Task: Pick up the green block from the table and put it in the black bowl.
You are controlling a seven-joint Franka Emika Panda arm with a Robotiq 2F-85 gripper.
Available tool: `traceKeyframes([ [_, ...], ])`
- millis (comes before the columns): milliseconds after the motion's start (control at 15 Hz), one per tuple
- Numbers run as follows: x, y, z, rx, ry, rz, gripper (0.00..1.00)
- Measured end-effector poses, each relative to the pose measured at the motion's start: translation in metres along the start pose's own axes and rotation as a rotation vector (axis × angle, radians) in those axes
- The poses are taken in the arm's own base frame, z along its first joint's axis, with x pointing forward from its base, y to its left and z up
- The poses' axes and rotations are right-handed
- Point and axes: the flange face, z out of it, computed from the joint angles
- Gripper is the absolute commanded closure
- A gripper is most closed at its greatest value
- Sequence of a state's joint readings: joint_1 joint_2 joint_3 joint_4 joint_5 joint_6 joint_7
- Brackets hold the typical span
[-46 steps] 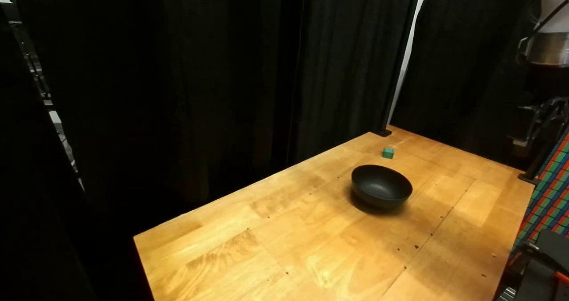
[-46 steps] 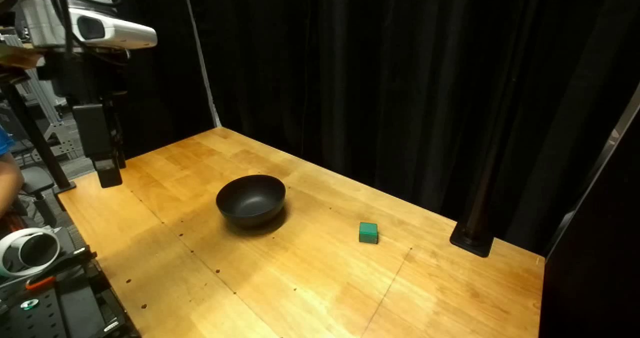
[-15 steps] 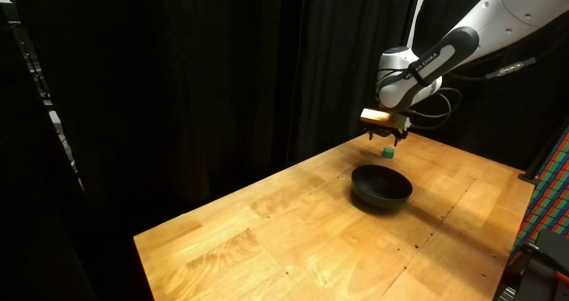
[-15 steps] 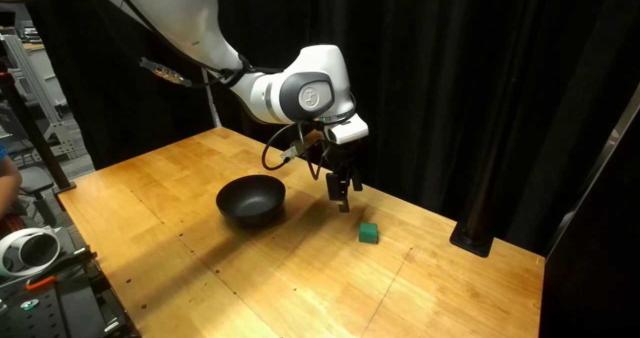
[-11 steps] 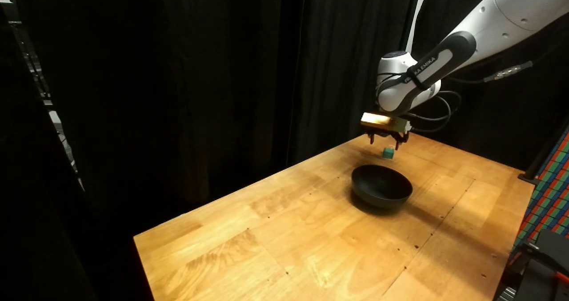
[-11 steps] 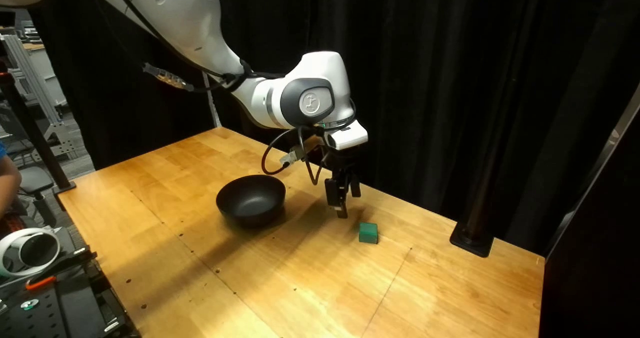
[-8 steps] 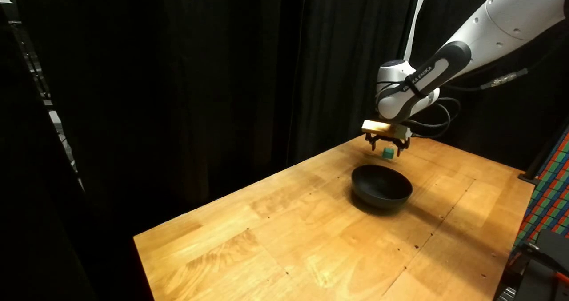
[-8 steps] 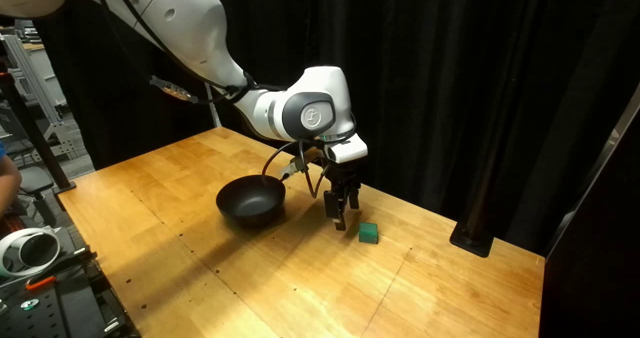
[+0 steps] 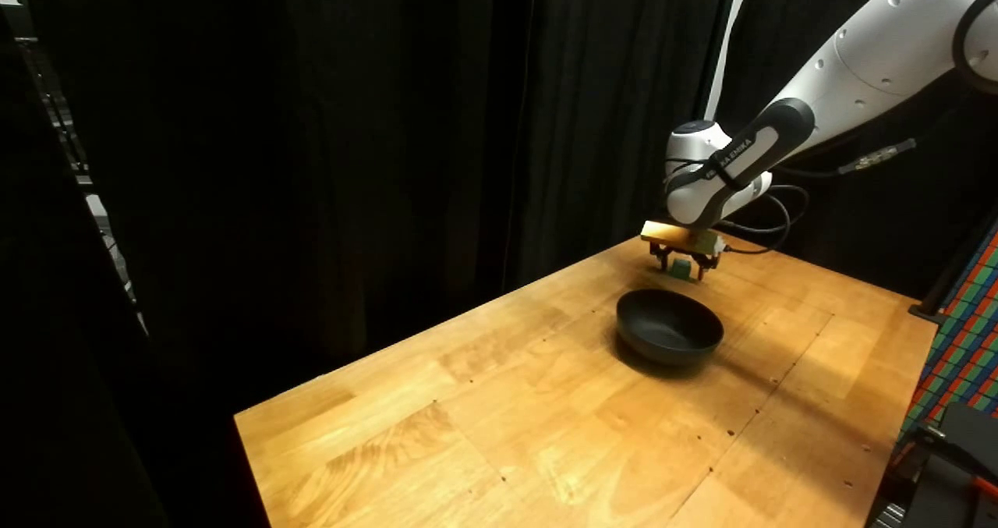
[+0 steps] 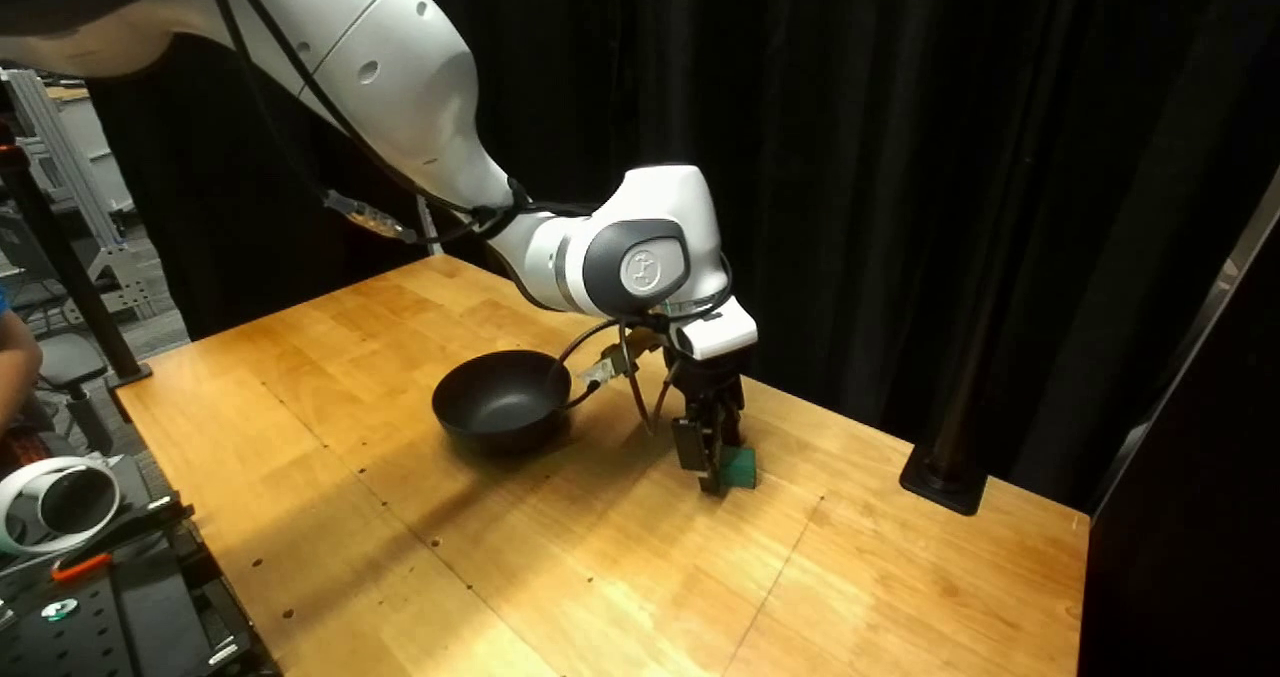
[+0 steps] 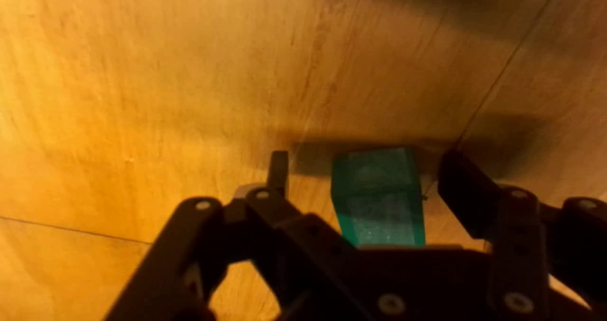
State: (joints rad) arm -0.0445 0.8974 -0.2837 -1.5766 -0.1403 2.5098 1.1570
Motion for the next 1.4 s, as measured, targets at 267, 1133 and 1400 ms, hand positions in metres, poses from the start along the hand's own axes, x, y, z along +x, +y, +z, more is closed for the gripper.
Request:
traceKeyframes([
  [267, 0.006, -0.002, 0.000, 0.016, 0.013, 0.009, 0.80],
  [1133, -0.011, 0.013, -0.128, 0.048, -0.448, -0.064, 0.83],
  [1400, -0.065, 0.025, -0.127, -0.011, -0.666, -0.145, 0.56],
])
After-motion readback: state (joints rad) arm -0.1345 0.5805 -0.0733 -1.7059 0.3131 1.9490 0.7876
